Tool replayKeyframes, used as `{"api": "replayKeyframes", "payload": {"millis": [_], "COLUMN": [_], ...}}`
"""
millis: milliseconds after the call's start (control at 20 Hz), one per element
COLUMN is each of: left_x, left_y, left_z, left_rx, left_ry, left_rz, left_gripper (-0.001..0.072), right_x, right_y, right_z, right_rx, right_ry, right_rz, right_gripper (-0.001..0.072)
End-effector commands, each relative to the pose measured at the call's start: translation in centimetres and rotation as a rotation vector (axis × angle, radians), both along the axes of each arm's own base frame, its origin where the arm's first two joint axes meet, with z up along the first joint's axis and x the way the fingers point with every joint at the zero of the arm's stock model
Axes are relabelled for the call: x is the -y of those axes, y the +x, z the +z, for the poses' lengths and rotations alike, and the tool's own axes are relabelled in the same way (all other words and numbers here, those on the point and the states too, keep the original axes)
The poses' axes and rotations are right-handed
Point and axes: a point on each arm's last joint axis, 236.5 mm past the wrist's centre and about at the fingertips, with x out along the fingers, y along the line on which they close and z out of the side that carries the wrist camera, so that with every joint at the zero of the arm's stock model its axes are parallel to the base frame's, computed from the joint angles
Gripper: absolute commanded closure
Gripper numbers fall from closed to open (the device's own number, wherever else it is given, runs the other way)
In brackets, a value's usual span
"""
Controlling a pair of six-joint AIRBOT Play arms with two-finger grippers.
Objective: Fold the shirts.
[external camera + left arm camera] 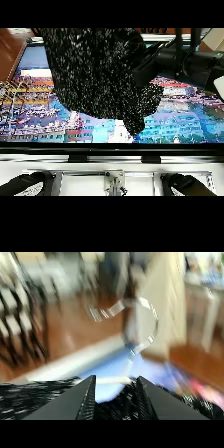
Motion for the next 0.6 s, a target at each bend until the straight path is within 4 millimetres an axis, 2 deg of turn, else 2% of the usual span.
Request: {"api": "replayKeyframes", "payload": {"millis": [0,50,200,350,550], "left_x": [-1.7,-1.6,-1.2,-0.3,0.1], "left_y": [-1.4,-1.5,-1.3,-0.9,0.0], "left_z": [4.3,4.2,3.2,0.9,-0.9], "left_rx": [0.151,0.148,0.117,0.048,0.001], "left_ry": [-0.054,-0.050,-0.027,0.009,0.029], "left_rz": [0.060,0.057,0.039,0.009,-0.001], "left_gripper": [0.0356,0.0357,0.0372,0.0374,0.0374], "right_x": [2.8,4.7,13.9,23.4,34.2], "right_y": [1.6,2.1,2.6,0.4,-3.5], "right_z": [3.6,4.9,8.4,9.7,10.8], "right_rx": [0.074,0.111,0.178,0.124,0.104], "right_ry": [0.058,0.046,-0.007,-0.030,-0.067], "right_rz": [-0.155,-0.227,-0.562,-0.837,-1.151], "right_gripper": [0.0660,0.0660,0.0659,0.0659,0.0659]}}
